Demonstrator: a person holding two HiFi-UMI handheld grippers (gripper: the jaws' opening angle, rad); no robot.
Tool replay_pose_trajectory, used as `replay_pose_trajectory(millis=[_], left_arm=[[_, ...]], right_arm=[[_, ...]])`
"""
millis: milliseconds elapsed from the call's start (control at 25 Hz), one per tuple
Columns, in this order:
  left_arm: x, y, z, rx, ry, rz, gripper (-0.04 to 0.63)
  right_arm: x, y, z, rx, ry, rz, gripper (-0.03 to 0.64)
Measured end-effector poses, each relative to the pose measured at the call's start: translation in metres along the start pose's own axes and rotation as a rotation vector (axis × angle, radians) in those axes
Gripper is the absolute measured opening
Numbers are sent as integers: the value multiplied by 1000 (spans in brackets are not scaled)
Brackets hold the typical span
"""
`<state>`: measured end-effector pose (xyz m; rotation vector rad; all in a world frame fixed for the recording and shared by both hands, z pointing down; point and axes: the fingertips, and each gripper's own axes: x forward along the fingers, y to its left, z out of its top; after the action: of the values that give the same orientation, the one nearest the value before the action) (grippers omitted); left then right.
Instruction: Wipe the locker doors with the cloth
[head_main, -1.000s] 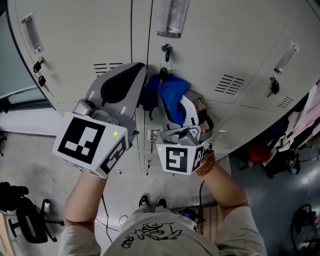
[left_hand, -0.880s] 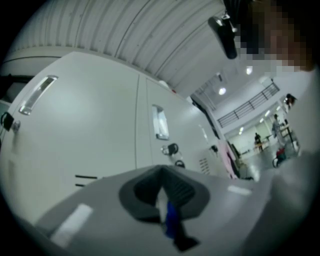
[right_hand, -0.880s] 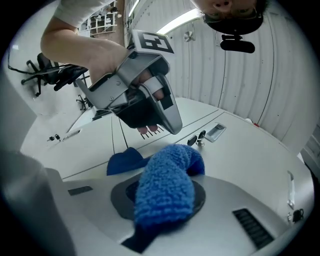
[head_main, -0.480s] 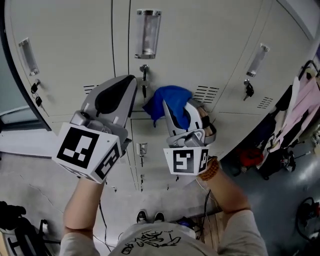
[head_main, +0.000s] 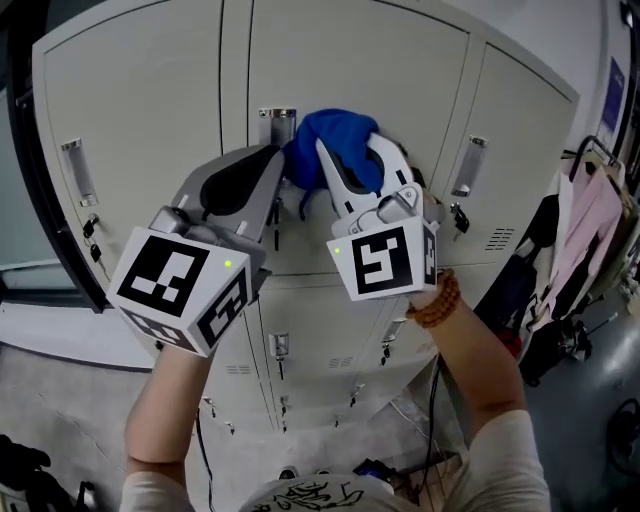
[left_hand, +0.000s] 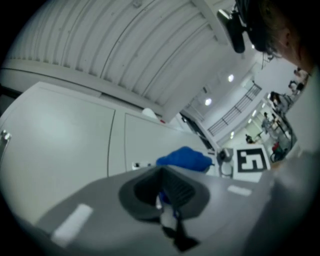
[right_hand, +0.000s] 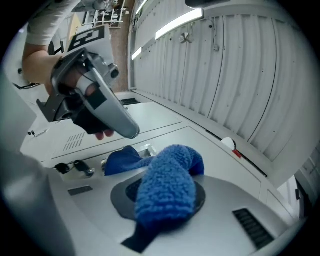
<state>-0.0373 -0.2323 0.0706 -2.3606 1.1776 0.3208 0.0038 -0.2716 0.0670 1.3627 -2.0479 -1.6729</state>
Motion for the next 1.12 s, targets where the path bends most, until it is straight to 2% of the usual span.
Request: replay_pose_trajectory(millis=[160, 360, 680, 880, 1120], left_arm=[[10, 1, 28, 35, -44, -1, 2], [23, 2, 53, 43, -90, 1, 3], [34, -10, 63, 78, -105, -18, 2], [31, -30, 47, 32, -95, -62, 2], [25, -49, 19, 8, -55, -79, 2]], right_arm=[[27, -43, 30, -29, -74, -32, 23], [49, -89, 51, -44, -105, -77, 23], [43, -149, 39, 30, -91, -167, 23], [19, -141, 11, 79, -80, -191, 23], [-12, -87, -16, 87, -65, -148, 23]])
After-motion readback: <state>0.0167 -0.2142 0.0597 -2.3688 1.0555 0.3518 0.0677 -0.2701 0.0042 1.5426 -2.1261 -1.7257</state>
